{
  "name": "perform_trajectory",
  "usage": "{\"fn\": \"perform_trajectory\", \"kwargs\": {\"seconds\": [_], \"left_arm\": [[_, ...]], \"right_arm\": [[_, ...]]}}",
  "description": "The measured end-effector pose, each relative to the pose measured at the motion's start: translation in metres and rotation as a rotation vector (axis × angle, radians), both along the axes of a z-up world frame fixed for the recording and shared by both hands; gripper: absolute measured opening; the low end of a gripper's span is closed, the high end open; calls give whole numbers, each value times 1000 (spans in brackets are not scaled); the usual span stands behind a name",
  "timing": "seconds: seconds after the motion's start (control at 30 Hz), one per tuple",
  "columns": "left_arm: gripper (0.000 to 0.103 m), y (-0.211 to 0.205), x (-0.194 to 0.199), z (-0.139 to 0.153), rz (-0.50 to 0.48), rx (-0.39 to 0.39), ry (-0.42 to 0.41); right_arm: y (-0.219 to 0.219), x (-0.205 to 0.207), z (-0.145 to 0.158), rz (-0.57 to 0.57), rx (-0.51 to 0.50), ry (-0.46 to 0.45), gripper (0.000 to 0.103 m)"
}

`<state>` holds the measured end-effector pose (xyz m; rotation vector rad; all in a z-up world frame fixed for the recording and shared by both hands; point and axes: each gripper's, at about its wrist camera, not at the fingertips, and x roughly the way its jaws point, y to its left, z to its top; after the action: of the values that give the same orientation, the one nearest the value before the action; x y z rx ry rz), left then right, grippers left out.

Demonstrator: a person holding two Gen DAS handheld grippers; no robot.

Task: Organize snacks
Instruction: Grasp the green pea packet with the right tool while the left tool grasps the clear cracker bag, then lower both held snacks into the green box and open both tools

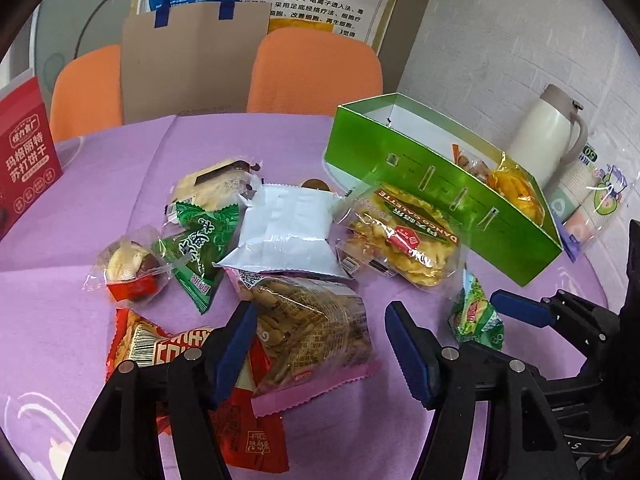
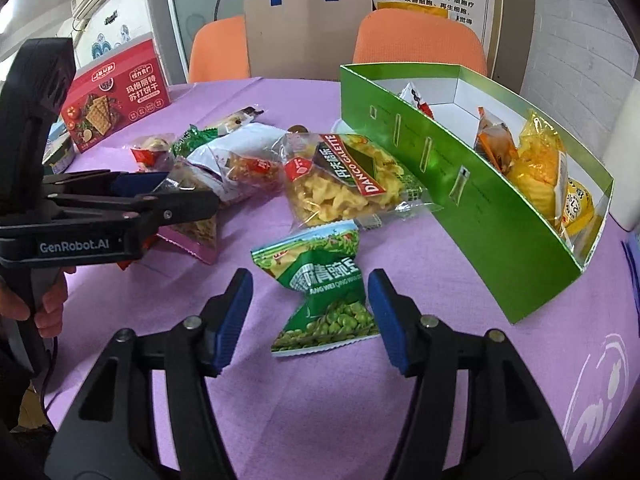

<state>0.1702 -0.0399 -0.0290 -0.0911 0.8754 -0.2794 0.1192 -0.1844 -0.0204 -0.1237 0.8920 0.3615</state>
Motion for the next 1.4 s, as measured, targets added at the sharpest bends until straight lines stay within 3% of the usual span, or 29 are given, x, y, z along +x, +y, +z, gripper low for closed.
{"fn": "perform_trajectory", "kwargs": {"seconds": [0.07, 0.13, 0.33, 0.43, 0.63, 1.0, 1.4], "left_arm": [[64, -2, 1, -1, -9, 22, -5], [45, -1, 0, -1, -13, 30, 7], [37, 4, -15, 5, -32, -53, -3], [37, 10, -25, 14, -65, -167, 15], [37, 8, -34, 45, -126, -277, -19], [37, -35, 10, 98, -160, -352, -97], [37, -83, 100, 87, -79, -342, -67]], "right_arm": [[-1, 1, -4, -21, -1, 15, 37], [-6, -3, -3, -36, 39, 20, 36], [-16, -24, 18, -31, 114, -27, 33], [-23, -29, 32, -38, 143, -60, 33], [-39, -32, 62, -85, 167, -148, 33], [-70, 4, 86, -216, 120, -251, 33], [-88, 73, 72, -281, 84, -230, 33]]}}
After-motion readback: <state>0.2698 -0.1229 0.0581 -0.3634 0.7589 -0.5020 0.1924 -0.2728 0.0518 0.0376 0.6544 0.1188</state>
